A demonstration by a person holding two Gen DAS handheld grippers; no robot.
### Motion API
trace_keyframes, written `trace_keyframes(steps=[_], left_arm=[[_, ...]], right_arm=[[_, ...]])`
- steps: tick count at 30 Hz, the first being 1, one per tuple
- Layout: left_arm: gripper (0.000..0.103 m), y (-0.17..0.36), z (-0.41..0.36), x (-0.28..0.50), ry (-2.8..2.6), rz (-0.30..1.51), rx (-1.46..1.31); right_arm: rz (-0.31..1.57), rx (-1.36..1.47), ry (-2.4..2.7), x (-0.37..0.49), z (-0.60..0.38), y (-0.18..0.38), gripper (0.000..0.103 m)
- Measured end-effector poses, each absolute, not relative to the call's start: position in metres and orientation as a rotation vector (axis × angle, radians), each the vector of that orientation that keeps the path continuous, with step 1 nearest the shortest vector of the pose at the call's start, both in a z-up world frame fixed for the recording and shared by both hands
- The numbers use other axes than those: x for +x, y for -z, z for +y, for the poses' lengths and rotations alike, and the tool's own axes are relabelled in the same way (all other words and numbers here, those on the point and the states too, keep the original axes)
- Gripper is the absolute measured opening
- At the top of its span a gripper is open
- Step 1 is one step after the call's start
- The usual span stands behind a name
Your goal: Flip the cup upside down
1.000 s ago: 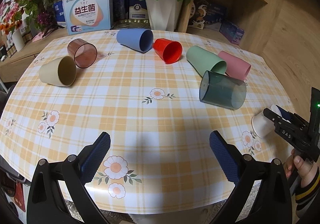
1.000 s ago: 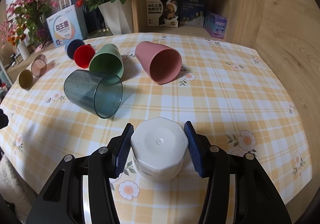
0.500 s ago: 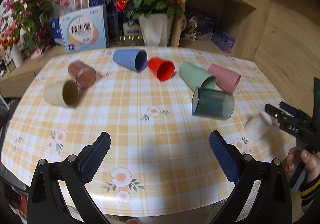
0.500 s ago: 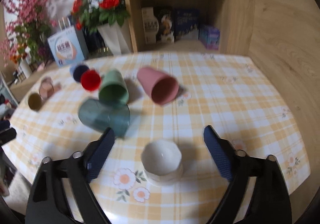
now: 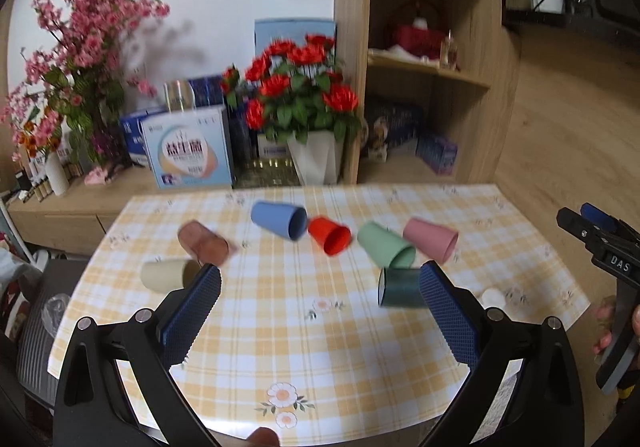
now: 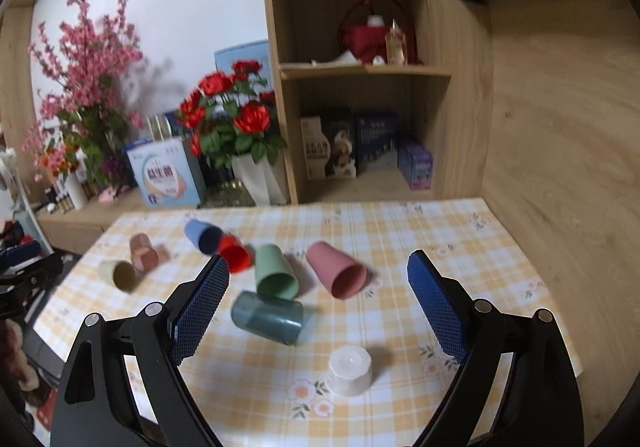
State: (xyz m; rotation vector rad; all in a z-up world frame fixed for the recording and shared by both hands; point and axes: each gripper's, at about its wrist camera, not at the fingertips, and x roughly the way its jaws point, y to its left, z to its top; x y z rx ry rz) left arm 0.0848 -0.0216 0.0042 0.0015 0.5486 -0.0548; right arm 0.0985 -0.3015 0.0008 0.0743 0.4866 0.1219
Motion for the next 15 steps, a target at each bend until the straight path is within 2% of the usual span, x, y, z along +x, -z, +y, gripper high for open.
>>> trace_keyframes(steps=[15], left_arm=[[0.097,-0.036,-0.030,0.058,0.054,0.461,0.024]], right_arm=[[0.456,0.070,-0.100,0.072,-0.295,-0.031,0.088]])
